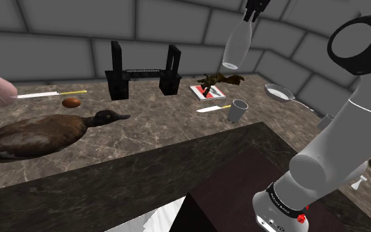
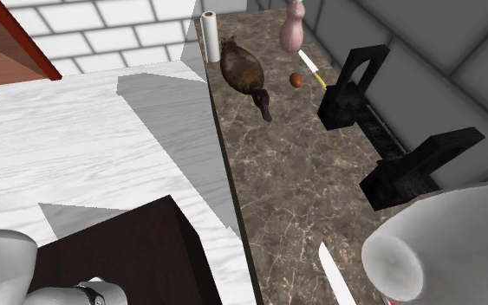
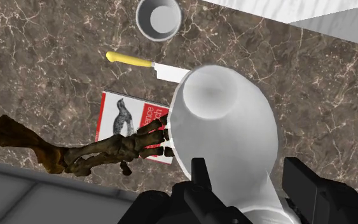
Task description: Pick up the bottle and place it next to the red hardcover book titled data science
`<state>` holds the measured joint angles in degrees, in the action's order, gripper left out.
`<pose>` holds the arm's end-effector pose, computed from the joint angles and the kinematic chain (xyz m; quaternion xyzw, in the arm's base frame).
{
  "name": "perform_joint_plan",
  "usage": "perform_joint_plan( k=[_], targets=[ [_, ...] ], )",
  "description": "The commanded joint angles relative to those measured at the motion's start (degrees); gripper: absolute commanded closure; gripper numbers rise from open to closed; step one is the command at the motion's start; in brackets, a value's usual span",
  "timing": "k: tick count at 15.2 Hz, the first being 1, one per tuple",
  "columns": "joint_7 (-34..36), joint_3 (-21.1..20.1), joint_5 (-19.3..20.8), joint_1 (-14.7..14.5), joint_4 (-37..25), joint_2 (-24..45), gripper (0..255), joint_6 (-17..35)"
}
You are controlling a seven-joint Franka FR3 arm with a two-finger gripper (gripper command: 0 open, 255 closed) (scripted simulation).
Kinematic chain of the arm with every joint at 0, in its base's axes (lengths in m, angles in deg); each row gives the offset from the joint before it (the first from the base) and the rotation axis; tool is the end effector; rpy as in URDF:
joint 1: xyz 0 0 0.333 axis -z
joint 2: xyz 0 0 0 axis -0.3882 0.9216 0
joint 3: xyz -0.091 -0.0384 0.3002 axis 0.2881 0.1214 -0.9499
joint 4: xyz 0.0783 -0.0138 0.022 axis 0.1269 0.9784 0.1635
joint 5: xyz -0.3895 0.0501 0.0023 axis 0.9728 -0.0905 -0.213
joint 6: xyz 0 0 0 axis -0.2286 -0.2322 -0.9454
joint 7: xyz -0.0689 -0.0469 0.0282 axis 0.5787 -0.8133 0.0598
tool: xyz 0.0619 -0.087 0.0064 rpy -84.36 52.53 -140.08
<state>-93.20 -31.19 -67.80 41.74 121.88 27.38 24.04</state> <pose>0.5308 -0.1801 0.7488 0.9980 0.0279 0.0569 0.0036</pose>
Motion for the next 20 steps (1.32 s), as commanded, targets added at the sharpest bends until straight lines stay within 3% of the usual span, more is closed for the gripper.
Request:
perform_joint_plan(
  k=[1, 9, 20],
  targets=[
    [-2.7, 1.1, -0.6, 1.8, -4.9, 3.2, 255, -1.8],
    [-3.0, 1.0, -0.3, 1.6, 10.9, -3.0, 255, 7.8],
    [-3.2, 1.0, -0.2, 1.5, 25.6, -7.5, 255, 18.1]
  ],
)
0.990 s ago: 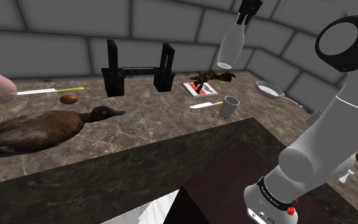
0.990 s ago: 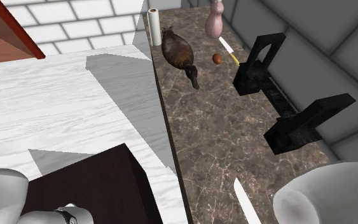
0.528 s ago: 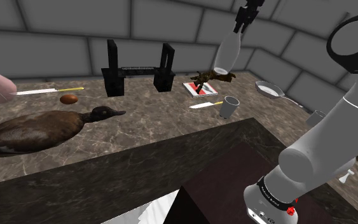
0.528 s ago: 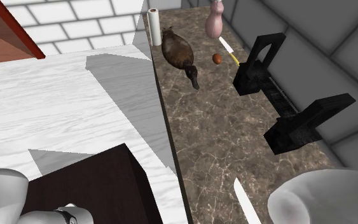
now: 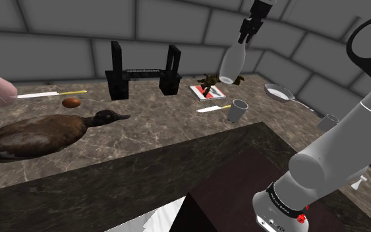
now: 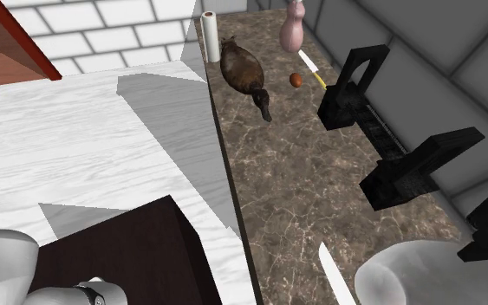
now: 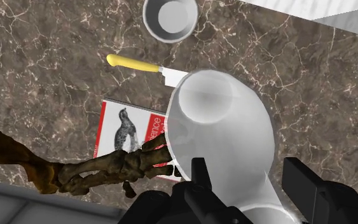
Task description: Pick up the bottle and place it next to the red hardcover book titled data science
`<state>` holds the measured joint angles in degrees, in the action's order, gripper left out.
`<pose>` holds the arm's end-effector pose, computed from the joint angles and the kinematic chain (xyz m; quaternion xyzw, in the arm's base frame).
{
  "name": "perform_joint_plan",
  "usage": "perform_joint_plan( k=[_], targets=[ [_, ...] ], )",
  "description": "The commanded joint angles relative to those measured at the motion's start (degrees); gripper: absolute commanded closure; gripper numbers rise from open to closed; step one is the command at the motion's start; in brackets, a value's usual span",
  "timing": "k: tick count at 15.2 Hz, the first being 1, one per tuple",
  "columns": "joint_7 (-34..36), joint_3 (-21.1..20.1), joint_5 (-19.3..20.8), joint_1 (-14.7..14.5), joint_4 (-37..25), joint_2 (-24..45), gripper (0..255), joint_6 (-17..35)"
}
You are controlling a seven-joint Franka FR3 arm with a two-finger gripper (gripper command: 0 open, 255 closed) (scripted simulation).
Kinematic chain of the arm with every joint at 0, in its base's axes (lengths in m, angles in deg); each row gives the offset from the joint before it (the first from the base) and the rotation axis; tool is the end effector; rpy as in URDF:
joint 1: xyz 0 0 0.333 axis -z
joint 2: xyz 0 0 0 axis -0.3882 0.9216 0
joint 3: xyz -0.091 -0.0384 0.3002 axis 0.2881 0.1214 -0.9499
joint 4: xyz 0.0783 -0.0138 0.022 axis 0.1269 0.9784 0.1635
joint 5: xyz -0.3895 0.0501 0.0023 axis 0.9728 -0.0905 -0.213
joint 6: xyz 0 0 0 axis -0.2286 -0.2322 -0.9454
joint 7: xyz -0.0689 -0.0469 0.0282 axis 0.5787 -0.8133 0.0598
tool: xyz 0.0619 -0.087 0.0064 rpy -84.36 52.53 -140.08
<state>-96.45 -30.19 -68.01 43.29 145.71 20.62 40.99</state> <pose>0.5331 -0.2084 0.6559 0.9980 0.0288 0.0568 0.0037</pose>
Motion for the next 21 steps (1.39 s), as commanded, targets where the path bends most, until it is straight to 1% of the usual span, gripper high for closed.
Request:
perform_joint_plan(
  k=[1, 11, 21],
  targets=[
    [0.0, 0.0, 0.0, 0.0, 2.9, -1.0, 255, 2.0],
    [-0.3, -0.1, 0.0, -0.1, 12.8, -2.7, 255, 10.2],
    [-0.5, -0.1, 0.0, -0.1, 20.9, -3.0, 255, 18.0]
  ],
)
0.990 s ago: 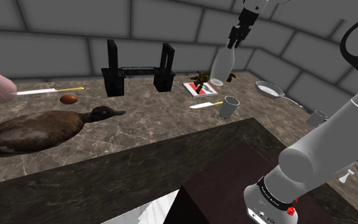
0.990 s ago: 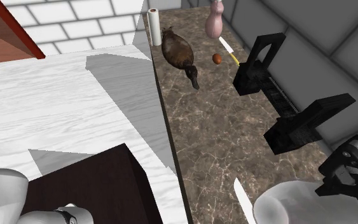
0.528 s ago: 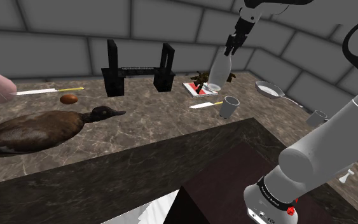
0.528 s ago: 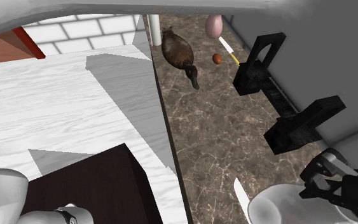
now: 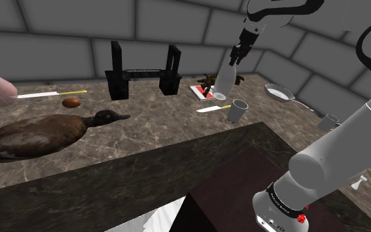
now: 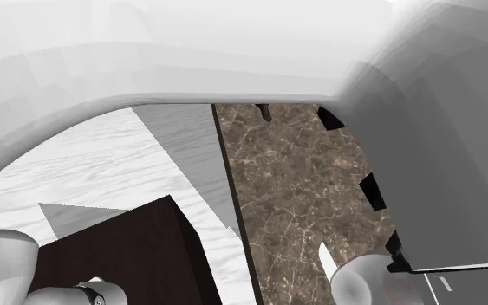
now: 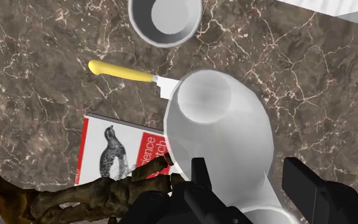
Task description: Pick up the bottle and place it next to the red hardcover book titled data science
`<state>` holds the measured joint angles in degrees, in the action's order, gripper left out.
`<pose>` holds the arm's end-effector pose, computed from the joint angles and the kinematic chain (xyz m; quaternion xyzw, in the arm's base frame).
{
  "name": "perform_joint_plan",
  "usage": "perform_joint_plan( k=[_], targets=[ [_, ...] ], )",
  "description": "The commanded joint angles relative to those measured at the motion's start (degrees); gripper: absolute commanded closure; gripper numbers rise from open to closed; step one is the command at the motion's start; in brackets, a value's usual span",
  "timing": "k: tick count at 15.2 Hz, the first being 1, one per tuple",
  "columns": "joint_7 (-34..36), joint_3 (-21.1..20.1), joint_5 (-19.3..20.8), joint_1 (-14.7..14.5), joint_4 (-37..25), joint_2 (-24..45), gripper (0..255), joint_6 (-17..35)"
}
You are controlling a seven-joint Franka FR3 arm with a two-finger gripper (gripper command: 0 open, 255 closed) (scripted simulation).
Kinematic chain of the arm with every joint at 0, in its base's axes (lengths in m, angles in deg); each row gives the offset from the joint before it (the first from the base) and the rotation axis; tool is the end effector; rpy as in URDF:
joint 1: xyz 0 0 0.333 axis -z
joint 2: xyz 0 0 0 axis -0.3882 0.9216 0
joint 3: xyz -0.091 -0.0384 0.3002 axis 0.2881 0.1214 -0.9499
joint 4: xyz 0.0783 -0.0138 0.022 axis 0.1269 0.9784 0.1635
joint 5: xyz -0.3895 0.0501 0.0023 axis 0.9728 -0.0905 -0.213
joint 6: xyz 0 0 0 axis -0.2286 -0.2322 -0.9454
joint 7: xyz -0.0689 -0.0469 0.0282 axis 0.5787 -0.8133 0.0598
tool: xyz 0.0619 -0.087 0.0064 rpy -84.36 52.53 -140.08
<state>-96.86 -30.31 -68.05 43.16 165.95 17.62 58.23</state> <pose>0.5319 -0.2070 0.5437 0.9980 0.0286 0.0568 0.0036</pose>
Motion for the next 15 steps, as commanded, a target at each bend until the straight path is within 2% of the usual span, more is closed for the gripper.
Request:
perform_joint_plan(
  k=[1, 15],
  targets=[
    [-0.1, 0.0, 0.0, 0.0, 1.4, 0.0, 255, 1.5],
    [-0.6, 0.0, -0.3, 0.0, 10.1, 1.8, 255, 12.0]
  ],
)
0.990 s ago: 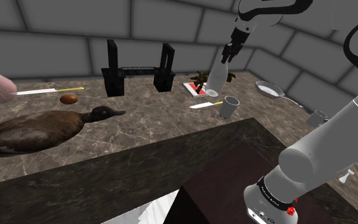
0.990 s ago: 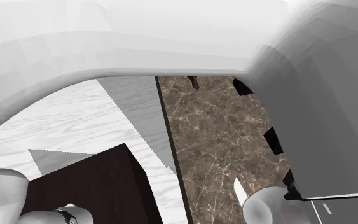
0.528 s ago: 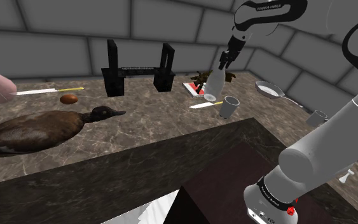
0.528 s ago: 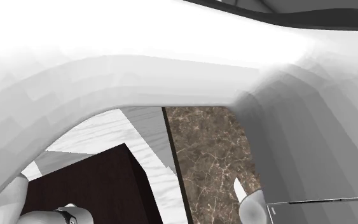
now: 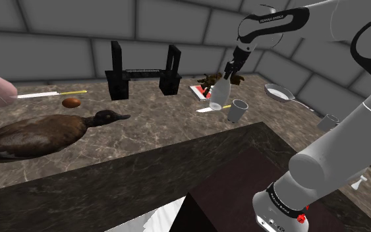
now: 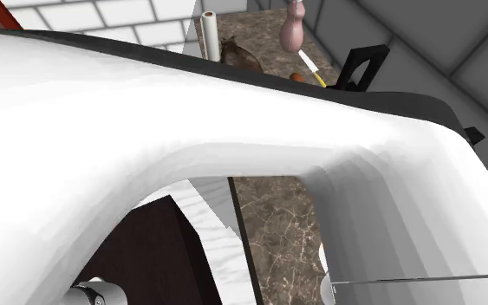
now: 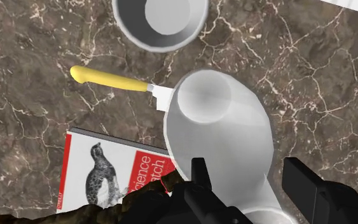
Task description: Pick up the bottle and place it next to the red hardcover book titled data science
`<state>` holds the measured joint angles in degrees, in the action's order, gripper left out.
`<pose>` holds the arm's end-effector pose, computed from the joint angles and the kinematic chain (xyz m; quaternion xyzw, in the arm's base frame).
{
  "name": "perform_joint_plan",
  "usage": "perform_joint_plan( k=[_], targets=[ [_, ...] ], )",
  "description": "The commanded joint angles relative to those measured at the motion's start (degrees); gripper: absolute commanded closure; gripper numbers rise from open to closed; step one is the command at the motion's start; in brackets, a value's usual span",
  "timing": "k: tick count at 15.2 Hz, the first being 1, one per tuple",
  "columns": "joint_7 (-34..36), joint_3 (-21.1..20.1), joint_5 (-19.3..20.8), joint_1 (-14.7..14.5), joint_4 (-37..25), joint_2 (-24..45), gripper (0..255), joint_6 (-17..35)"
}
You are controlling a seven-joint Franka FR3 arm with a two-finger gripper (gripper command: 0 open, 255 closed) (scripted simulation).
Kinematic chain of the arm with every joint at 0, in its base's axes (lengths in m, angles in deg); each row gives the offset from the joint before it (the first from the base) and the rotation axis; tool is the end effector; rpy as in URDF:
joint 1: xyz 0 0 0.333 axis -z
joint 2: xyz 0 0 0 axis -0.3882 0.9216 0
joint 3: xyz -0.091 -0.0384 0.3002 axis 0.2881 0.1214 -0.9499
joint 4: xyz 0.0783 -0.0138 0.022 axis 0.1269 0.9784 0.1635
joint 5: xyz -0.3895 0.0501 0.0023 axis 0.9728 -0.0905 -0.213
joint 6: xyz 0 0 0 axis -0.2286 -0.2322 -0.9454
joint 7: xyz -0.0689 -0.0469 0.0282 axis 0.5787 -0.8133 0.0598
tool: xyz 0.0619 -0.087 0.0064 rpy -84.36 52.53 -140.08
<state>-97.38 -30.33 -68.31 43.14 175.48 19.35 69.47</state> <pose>0.5319 -0.2073 0.4646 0.9980 0.0288 0.0567 0.0036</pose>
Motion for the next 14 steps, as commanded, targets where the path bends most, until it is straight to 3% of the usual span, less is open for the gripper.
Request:
perform_joint_plan(
  k=[1, 5, 12, 13, 14],
  targets=[
    [-0.1, 0.0, -0.1, 0.0, 1.1, 0.3, 255, 1.5],
    [-0.2, 0.0, -0.2, 0.0, 2.8, 1.2, 255, 4.1],
    [-0.2, 0.0, -0.2, 0.0, 2.8, 1.2, 255, 4.1],
    [-0.2, 0.0, -0.2, 0.0, 2.8, 1.2, 0, 4.1],
    [-0.2, 0.0, -0.2, 0.0, 2.8, 1.2, 0, 4.1]
  ],
)
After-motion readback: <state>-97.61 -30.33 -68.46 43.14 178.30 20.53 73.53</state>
